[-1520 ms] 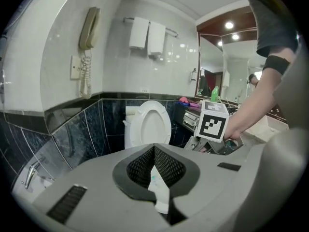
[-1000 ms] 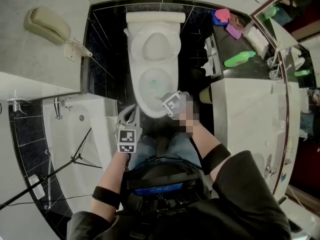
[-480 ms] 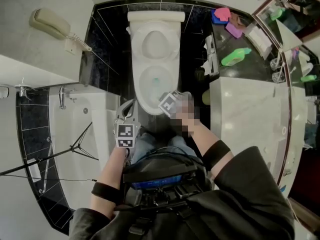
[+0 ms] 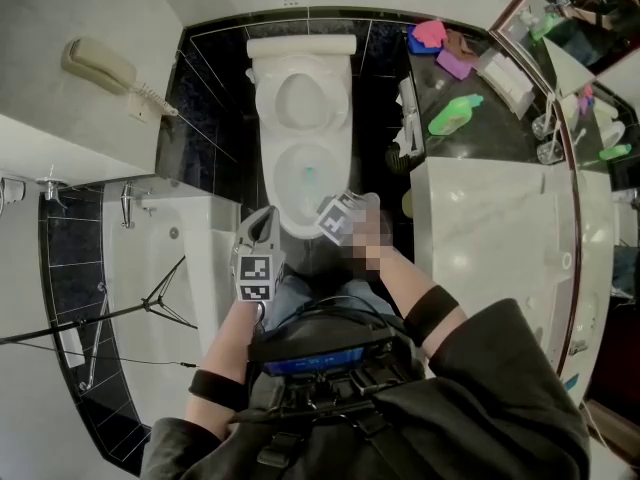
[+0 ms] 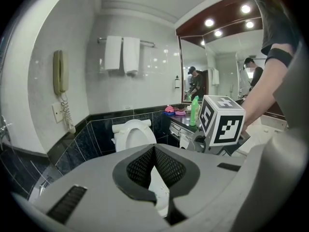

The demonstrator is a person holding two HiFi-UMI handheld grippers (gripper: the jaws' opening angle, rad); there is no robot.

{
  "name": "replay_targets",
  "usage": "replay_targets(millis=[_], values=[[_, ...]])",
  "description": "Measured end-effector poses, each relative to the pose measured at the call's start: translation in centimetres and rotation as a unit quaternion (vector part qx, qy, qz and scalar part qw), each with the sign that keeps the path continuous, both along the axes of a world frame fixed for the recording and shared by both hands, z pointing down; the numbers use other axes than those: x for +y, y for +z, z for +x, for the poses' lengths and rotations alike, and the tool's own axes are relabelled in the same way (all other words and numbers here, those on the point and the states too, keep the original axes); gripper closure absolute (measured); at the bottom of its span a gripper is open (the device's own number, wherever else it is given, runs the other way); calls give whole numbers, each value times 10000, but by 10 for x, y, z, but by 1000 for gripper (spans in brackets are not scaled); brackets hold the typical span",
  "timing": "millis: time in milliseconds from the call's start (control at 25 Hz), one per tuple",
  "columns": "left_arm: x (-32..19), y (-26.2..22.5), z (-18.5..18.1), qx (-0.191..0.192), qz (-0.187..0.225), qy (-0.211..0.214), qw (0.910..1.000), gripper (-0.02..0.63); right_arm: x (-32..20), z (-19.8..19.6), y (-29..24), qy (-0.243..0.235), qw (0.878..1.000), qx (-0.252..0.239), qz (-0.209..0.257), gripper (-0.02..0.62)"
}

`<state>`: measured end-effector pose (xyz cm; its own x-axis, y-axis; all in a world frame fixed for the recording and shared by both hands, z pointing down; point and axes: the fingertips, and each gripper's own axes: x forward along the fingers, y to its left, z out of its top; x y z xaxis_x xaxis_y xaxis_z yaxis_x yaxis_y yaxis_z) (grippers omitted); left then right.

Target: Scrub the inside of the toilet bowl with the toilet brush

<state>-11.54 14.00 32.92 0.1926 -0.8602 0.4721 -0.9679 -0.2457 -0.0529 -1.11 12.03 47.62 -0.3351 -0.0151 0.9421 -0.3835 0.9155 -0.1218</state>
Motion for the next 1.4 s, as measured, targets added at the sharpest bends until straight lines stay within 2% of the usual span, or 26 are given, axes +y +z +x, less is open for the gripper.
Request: replay_targets(millis=[80,200,360,520,920,1160,1400], values=[[1,0,2,-35,-26,-29,10000,609,1,3,-1,7,10000,-19,-2,417],[1,1,1,110,-8,-155,9998,609,2,7,0,40,10000,-38,6,417],[2,9,-9,58,48,-272,9996,609,1,8,-1,61,10000,-70,19,417],[1,3,-1,131,1,-151,9998,607,2,9,0,19,10000,-42,40,419],[0,9,7,141,-103,228,9996,607,0,10,6,252,9997,-24,11,420],[-8,18,13,128,-190,709,9972,607,-6,19,13,675,9977,18,-22,420],[-27,37,31,166,-245,1576,9871,607,-21,51,25,1608,9867,222,97,419]])
